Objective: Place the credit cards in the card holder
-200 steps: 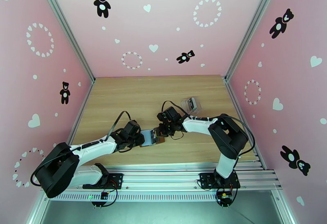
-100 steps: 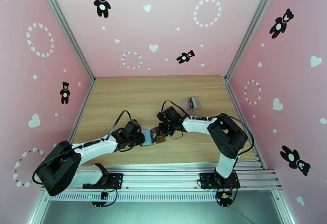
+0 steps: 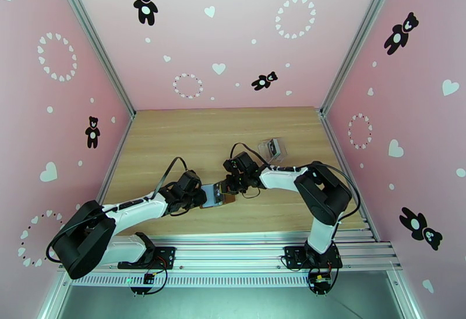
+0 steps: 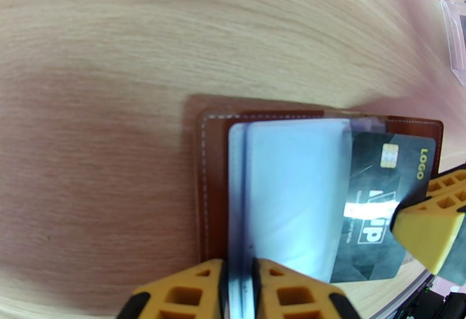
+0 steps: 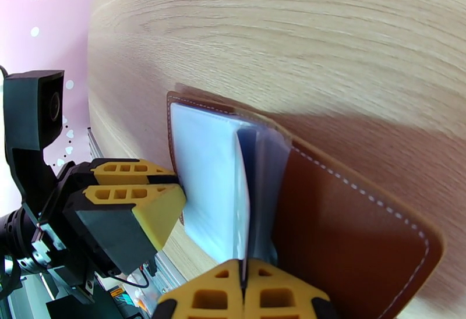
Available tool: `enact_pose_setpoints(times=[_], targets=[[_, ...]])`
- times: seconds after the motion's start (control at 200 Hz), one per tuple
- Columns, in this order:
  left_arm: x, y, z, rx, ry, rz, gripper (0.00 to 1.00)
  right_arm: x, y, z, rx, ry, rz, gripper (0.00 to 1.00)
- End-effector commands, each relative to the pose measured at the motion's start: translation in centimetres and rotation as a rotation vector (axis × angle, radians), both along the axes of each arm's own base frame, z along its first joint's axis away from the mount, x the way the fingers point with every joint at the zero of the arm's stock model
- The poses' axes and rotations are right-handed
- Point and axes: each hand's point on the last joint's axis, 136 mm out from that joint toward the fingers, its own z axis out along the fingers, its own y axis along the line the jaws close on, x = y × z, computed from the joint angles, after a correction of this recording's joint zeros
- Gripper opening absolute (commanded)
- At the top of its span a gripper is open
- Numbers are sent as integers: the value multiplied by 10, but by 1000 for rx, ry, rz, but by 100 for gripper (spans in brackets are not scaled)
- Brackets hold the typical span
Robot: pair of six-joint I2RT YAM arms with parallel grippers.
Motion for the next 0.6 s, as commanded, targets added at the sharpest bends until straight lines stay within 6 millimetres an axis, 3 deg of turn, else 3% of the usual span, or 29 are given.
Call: enact_pose_setpoints(times=[0.0, 0.135, 0.425, 0.596], targets=[[-7, 11, -14, 42, 38, 13, 20, -9, -8, -23, -58, 46, -1, 0], [-8, 11, -13, 42, 38, 12, 20, -9, -9, -25, -70, 51, 0, 0], [-8, 11, -11, 41, 34, 10, 20, -3, -16, -18, -137, 6, 1, 33], [-8, 11, -10, 38, 32, 11, 20, -2, -19, -14, -169, -15, 3, 41]])
